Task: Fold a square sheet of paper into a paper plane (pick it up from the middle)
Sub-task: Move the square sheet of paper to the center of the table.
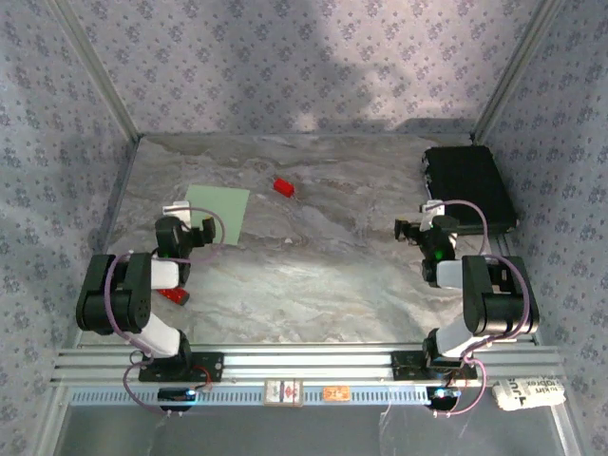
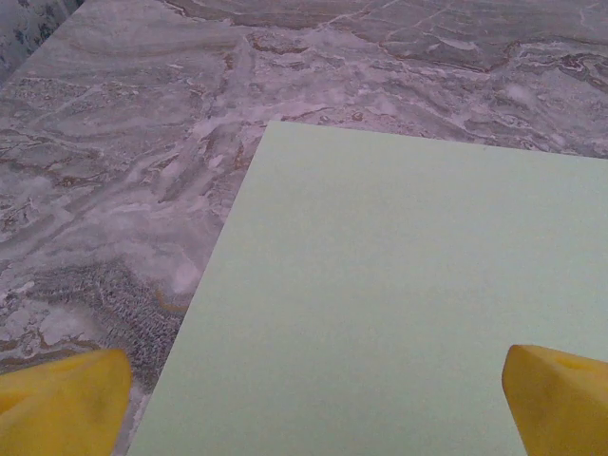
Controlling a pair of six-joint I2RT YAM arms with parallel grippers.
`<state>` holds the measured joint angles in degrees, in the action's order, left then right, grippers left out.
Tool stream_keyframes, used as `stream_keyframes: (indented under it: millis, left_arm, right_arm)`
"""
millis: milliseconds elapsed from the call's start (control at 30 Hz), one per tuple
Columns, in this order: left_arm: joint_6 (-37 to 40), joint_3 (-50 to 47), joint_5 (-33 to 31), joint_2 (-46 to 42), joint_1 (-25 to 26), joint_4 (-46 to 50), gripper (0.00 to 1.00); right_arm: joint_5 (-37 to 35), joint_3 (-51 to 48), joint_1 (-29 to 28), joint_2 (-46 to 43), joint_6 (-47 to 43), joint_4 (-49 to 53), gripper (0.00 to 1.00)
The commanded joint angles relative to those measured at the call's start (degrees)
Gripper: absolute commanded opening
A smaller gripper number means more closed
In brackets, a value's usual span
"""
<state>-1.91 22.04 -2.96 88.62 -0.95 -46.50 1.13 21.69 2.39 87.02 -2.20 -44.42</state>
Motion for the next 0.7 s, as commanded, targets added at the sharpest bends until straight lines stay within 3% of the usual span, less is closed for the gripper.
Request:
stream_keyframes:
  millis: [0, 667]
  left_arm:
    - [0.9, 1.36, 0.91, -0.39, 0.24, -1.11, 1.0]
    - [0.7, 1.42, 1.03, -0.44, 0.15, -0.95, 1.0]
  right_arm:
    - [0.63, 1.16, 0.29, -0.08, 0.08, -0.14, 0.99]
    - [0.63, 1.28, 0.68, 0.03, 0.62, -0.05, 0.99]
